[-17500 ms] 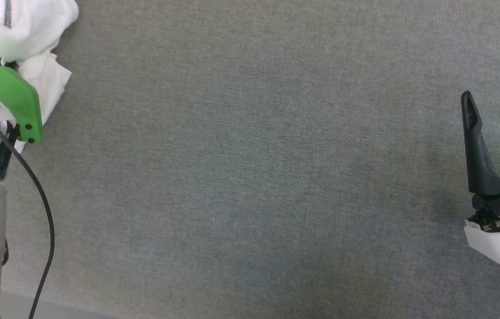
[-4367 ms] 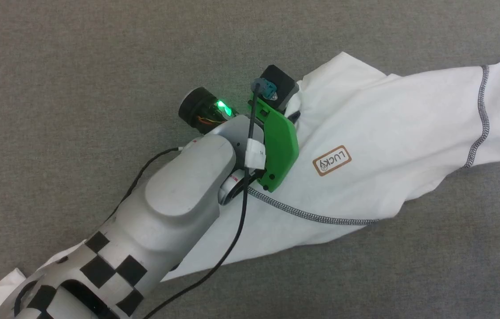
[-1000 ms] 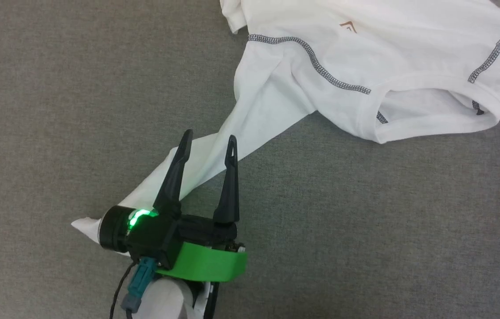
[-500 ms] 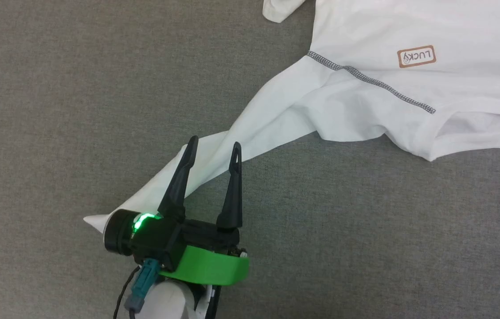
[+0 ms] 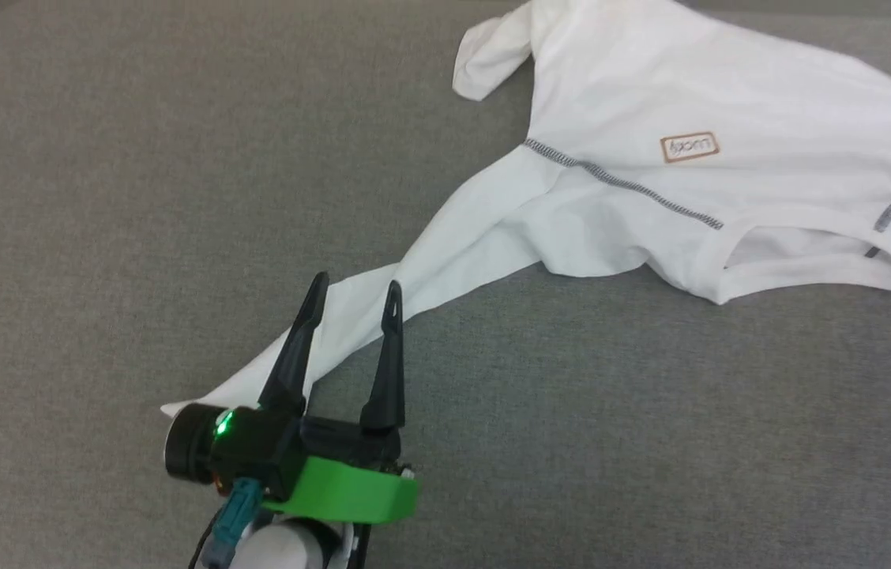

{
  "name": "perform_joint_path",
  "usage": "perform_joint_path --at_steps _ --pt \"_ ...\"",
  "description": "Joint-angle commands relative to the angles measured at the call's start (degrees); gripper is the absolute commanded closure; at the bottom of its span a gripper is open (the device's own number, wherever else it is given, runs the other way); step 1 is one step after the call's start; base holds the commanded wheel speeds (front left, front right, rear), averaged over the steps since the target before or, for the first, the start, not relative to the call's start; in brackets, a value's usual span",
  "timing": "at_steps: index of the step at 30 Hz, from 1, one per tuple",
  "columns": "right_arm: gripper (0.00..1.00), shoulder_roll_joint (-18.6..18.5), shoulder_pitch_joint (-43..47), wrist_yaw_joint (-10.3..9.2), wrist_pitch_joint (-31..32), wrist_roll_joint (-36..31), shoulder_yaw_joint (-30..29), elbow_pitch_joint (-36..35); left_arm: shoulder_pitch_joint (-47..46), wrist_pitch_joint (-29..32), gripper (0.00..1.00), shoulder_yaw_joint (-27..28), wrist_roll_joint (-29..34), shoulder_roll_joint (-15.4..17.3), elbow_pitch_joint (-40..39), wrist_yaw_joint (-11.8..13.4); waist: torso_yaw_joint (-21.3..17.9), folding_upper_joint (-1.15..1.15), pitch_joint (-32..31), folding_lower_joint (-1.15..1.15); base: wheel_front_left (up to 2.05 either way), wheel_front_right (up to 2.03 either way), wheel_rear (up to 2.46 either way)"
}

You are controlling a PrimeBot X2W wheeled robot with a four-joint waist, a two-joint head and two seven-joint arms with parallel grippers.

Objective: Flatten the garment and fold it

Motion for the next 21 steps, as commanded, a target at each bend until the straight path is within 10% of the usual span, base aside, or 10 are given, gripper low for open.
perform_joint_path --at_steps 1,12,21 --pt "0.0 1.6 3.7 -0.1 -0.8 1.2 0.2 -3.0 1.0 -0.2 0.0 0.4 -0.3 0.6 -0.2 0.0 -1.9 0.0 -4.0 0.0 0.0 0.0 0.0" --pt "0.0 17.9 30.4 -0.1 -4.9 -0.4 -0.6 -31.4 5.7 0.4 0.0 2.1 -2.2 2.3 -0.6 1.0 -4.9 0.0 -7.7 0.0 0.0 0.0 0.0" --pt "0.0 20.7 36.6 -0.1 -6.6 0.9 2.7 -37.8 1.1 8.4 0.0 0.3 1.4 5.9 2.2 0.0 -6.8 0.0 -6.6 0.0 0.0 0.0 0.0"
